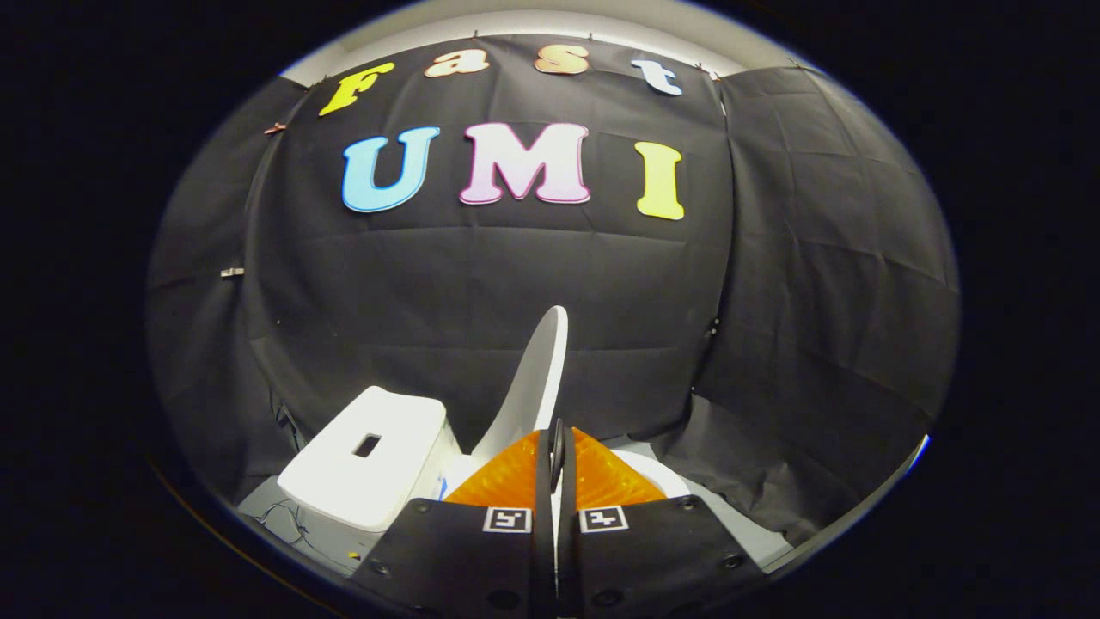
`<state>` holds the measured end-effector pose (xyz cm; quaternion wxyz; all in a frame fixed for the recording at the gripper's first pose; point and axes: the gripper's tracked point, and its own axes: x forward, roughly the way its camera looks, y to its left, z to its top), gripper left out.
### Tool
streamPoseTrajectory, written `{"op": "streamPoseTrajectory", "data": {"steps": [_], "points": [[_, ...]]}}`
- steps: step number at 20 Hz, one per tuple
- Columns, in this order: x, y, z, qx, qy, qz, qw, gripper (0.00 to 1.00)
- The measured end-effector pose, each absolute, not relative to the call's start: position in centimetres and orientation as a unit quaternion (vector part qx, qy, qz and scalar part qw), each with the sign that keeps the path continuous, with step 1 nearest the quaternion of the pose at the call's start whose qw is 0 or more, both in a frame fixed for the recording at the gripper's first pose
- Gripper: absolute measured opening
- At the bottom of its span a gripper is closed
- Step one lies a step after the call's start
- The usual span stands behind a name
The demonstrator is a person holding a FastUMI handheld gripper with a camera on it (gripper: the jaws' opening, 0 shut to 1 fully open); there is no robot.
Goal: Open the toilet lid.
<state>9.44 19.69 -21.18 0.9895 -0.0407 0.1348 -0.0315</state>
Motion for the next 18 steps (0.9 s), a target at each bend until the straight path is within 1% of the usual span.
{"op": "streamPoseTrajectory", "data": {"steps": [9, 18], "points": [[9.0, 28.7, -20.3, -0.084, 0.114, 0.030, 0.989, 0.06], [8.7, 35.9, -21.1, -0.095, 0.117, 0.091, 0.984, 0.06]]}}
